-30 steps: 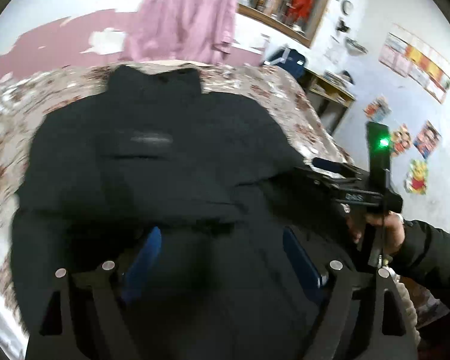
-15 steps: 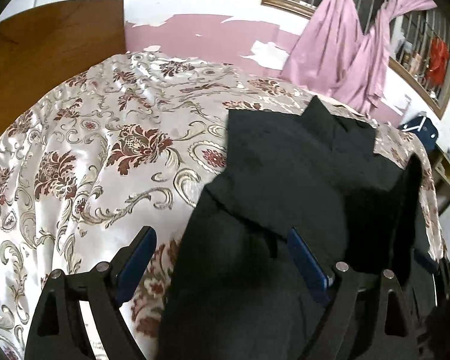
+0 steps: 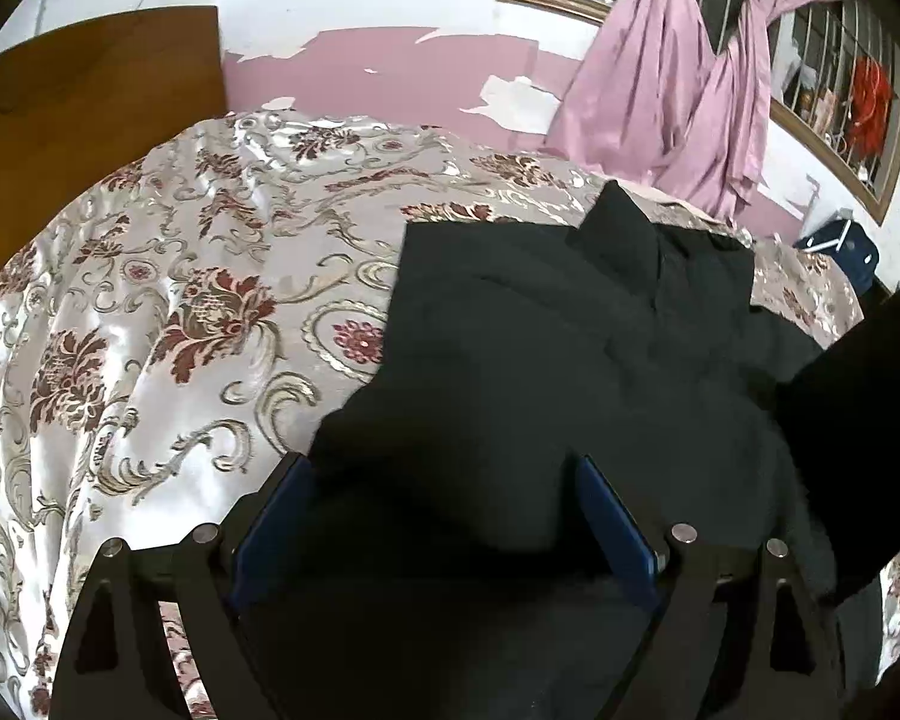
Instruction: Fold large clothes
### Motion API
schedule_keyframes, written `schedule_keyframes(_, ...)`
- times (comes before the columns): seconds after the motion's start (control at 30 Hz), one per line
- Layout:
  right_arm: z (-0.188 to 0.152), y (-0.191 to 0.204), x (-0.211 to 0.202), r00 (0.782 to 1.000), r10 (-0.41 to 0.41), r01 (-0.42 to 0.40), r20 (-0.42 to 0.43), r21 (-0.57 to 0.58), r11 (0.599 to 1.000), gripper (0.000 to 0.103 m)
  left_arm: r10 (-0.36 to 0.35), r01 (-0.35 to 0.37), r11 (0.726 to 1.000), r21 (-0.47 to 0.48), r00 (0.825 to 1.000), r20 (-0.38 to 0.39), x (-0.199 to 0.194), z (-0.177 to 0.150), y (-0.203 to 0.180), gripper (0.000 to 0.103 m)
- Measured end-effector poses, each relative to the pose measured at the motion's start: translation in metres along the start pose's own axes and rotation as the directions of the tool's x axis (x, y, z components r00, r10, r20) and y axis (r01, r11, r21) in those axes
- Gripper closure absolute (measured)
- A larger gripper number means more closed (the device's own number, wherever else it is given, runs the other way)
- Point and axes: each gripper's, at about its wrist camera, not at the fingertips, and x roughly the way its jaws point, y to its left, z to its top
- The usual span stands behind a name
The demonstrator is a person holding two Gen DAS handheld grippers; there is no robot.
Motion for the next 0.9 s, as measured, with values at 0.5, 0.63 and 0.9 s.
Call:
schedule_keyframes(0.5, -0.031, -0.135, -0.007, 0.944, -0.303, 0.329, -0.131, 0.277, 0.903, 0.038, -0.060, 0.057, 0.995, 0.083, 0.998, 0.030, -0.008, 0.002, -0.031, 0.015)
schedule_keyframes(0.63, -0.022, -0.164, -0.017, 0.927, -0.357, 0.375, -0.116, 0.335, 0.864, 0.038, -0.099, 0.095, 0.993, 0.071, 0.994, 0.052, -0.006, 0.013, -0.046, 0.014)
schedule_keyframes(0.9, 0.006, -0.133, 0.037, 0.968, -0.216, 0.235, -0.128, 0.158, 0.959, 0.038, -0.050, 0.055, 0.988, 0.147, 0.998, -0.039, 0.028, 0.008, -0.081, 0.014)
